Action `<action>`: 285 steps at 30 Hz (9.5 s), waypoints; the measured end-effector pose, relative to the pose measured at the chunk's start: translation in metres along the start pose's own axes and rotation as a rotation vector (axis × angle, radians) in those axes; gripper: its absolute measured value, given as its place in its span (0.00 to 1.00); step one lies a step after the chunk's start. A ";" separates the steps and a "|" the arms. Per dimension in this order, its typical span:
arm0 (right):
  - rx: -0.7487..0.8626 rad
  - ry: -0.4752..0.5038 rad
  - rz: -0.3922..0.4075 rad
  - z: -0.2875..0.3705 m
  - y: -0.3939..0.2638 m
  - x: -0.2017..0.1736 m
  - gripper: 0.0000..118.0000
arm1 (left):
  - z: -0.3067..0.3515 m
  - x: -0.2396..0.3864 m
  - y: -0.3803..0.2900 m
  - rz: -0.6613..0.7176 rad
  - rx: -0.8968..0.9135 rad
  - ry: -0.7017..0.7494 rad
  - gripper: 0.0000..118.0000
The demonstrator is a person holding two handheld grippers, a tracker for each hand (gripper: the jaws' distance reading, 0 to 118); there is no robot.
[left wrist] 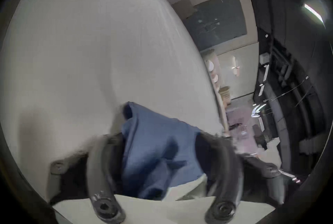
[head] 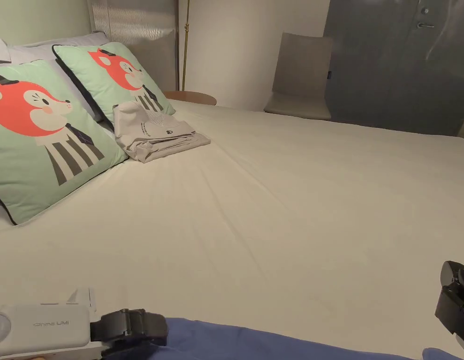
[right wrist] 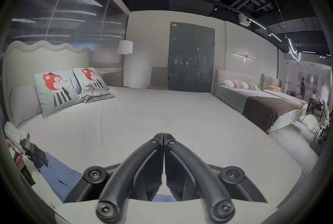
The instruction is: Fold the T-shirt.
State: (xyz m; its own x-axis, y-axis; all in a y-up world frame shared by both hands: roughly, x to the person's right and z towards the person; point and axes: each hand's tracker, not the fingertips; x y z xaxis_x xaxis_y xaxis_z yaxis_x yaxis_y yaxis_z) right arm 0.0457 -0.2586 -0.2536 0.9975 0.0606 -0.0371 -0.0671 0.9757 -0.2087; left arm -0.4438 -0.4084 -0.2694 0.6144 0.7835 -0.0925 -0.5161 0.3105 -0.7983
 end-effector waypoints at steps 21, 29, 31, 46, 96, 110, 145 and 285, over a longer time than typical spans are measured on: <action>0.011 0.011 -0.048 0.015 -0.009 0.010 0.00 | 0.103 0.010 0.021 -0.031 0.200 0.060 0.08; 0.046 0.015 -0.069 0.032 -0.006 0.023 0.00 | 0.015 0.129 -0.003 -0.203 0.018 -0.071 0.08; 0.053 0.003 -0.080 0.037 -0.006 0.030 0.00 | -0.019 0.143 -0.013 -0.241 -0.036 -0.032 0.08; 0.033 -0.068 -0.115 0.046 -0.021 0.074 0.00 | -0.085 0.189 -0.072 -0.306 -0.004 0.008 0.93; 0.010 -0.014 -0.143 0.039 -0.022 0.054 0.00 | -0.008 0.022 -0.004 0.009 -0.018 -0.106 0.93; -0.001 -0.027 -0.134 0.040 -0.020 0.055 0.00 | -0.055 0.049 -0.033 0.138 -0.163 -0.119 0.07; 0.038 -0.075 -0.185 0.063 -0.023 0.095 0.00 | -0.196 0.232 -0.096 -0.216 -0.185 0.093 0.11; -0.363 0.316 -0.059 -0.017 -0.028 0.003 0.00 | 0.032 0.150 -0.032 -0.351 0.283 0.353 0.00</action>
State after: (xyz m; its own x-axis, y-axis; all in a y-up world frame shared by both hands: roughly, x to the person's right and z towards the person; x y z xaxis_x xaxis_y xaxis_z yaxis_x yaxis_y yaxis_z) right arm 0.0507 -0.2893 -0.2648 0.9477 -0.1140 -0.2979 -0.0708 0.8354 -0.5450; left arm -0.3544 -0.2840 -0.2389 0.9149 0.3952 -0.0828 -0.3550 0.6896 -0.6312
